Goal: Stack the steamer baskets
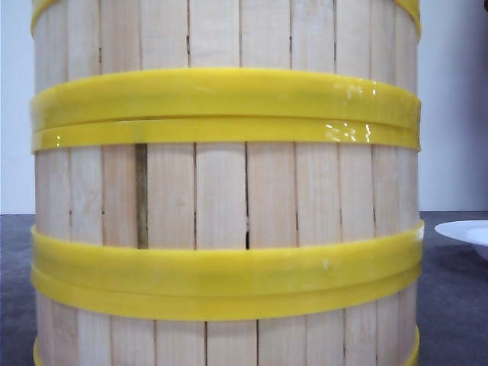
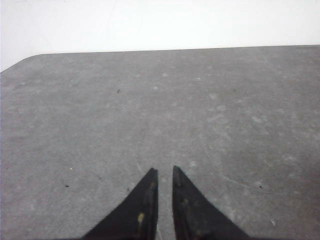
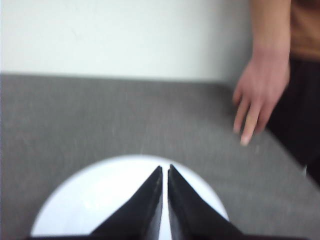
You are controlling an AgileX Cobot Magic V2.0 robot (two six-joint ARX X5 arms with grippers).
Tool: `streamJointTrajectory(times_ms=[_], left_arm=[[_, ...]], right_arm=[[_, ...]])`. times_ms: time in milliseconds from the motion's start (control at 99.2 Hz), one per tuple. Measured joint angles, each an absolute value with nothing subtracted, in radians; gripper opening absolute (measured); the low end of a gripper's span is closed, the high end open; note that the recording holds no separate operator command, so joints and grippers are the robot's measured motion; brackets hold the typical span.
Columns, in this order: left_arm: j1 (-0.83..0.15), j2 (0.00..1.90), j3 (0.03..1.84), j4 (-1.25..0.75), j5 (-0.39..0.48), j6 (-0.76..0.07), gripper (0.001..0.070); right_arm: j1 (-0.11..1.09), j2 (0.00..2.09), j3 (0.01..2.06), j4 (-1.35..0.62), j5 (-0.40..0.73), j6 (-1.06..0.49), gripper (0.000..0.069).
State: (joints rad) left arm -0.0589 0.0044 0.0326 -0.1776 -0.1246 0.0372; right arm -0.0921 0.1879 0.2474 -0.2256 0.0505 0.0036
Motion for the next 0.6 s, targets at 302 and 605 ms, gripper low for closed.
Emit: streamJointTrajectory(times_ms=[302,605], left_arm=[[-0.059,0.004,0.033,-0.178,-0.125,0.037,0.0025],[-0.059,0.004,0.033,-0.178,-0.125,0.037,0.0025]], right_arm=[[-0.093,0.031,0.037,-0.220,0.116,0.087,0.0012],[-0.093,0.002,0.025,-0.189,0.105,0.056,0.0012]])
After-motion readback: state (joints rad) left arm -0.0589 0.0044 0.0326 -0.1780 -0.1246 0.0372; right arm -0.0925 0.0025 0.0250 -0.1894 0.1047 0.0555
